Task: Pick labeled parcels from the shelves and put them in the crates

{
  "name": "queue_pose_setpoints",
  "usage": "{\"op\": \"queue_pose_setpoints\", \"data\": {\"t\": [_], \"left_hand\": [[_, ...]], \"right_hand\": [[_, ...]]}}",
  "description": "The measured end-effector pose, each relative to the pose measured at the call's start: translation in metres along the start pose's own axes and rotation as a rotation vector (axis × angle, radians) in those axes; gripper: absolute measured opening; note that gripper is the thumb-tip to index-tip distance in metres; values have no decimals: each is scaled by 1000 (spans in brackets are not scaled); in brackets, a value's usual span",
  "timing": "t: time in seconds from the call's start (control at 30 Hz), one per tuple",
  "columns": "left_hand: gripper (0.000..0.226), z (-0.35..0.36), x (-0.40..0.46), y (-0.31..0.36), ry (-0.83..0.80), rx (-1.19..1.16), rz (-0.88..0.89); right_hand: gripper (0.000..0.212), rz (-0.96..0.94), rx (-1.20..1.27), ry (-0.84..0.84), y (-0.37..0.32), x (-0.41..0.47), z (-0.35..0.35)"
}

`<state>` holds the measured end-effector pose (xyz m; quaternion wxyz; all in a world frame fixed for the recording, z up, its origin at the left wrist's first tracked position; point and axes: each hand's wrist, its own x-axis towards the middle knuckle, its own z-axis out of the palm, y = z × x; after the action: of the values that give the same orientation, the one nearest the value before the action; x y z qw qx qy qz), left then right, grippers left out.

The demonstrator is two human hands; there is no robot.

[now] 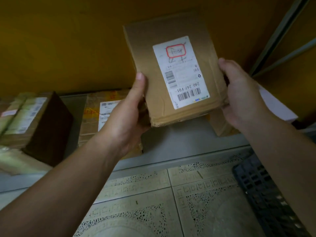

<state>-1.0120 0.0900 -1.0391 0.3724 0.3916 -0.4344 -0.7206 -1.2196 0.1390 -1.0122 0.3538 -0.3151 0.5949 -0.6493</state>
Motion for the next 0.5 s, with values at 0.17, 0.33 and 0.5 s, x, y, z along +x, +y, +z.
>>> {"op": "queue_pose_setpoints", "data": {"t": [0.17, 0.33, 0.5], "left_hand": [[39, 0, -1, -4, -38, -14, 18], [42, 5, -2, -6, -48, -6, 63], [67, 7, 3, -11, -6, -5, 95]], "right_hand": [[47, -10, 44, -67, 5, -1, 2], [28, -85, 50, -22, 9, 0, -1], [19, -208, -63, -40, 14, 0, 0]]}}
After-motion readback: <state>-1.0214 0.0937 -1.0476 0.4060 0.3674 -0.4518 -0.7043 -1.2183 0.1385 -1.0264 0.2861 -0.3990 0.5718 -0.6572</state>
